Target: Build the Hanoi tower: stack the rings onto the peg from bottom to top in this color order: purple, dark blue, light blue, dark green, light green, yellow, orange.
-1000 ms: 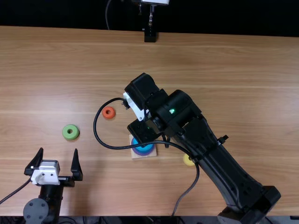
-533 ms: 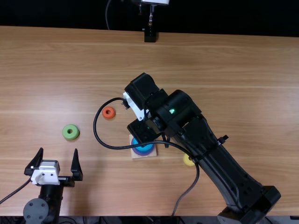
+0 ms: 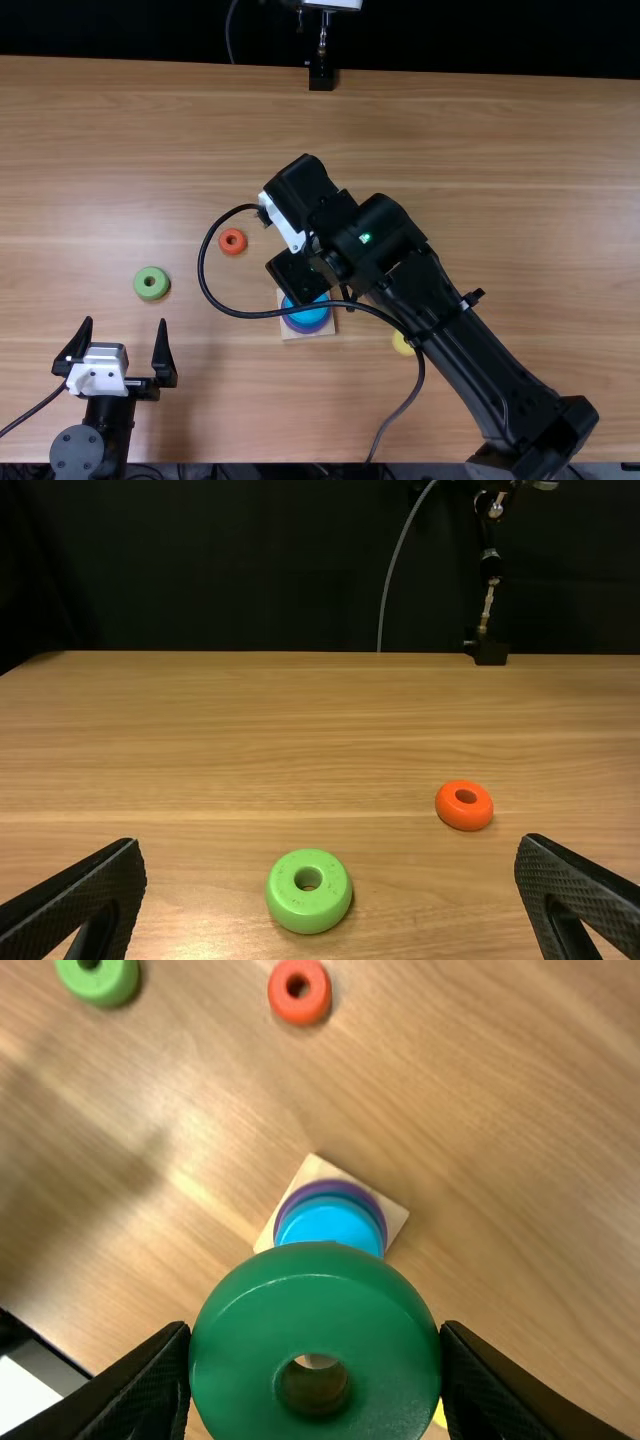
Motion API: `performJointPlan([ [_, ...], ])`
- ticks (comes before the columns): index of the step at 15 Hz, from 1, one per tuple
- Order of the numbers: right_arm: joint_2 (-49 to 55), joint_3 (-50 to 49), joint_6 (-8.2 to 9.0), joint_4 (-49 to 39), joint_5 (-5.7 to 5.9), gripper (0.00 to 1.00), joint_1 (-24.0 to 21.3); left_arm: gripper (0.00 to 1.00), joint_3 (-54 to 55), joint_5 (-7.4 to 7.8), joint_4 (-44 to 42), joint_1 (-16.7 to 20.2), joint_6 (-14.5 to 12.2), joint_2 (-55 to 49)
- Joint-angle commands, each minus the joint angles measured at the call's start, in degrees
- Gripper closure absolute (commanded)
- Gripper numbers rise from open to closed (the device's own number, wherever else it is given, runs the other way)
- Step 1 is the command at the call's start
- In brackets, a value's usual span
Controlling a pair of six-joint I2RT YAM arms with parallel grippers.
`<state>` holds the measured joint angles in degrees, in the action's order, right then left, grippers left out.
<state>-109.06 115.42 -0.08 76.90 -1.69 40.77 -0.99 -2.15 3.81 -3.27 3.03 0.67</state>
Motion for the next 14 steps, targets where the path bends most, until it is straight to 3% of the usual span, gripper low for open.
performJointPlan([
  [1, 1.48, -2.04, -0.03, 0.05, 0.01, 1.00, 0.01, 0.00, 0.99, -0.06, 0.83, 0.54, -0.50, -0.67],
  [7, 1.48, -3.62, -0.13, 0.15, 0.22, 1.00, 0.01, 0.00, 0.99, -0.06, 0.83, 0.54, -0.50, -0.67],
  [8, 1.48, -3.53, -0.13, 0.05, 0.22, 0.93, 0.01, 0.00, 0.99, -0.06, 0.83, 0.54, -0.50, -0.67],
  [9, 1.39, -3.44, -0.24, -0.06, 0.43, 0.59, 0.01, 0.00, 0.99, -0.06, 0.83, 0.54, -0.50, -0.67],
  [10, 1.48, -3.53, -0.24, 0.05, 0.32, 0.07, 0.01, 0.00, 0.99, -0.06, 0.83, 0.54, -0.50, -0.67],
  [11, 1.48, -4.15, -0.45, 0.36, 0.43, 0.00, 0.10, 0.00, 0.99, -0.06, 0.83, 0.54, -0.50, -0.67],
  [14, 1.48, -4.85, -0.35, -0.27, 0.22, 0.00, -0.17, 0.00, 0.99, -0.06, 0.83, 0.54, -0.50, -0.67],
])
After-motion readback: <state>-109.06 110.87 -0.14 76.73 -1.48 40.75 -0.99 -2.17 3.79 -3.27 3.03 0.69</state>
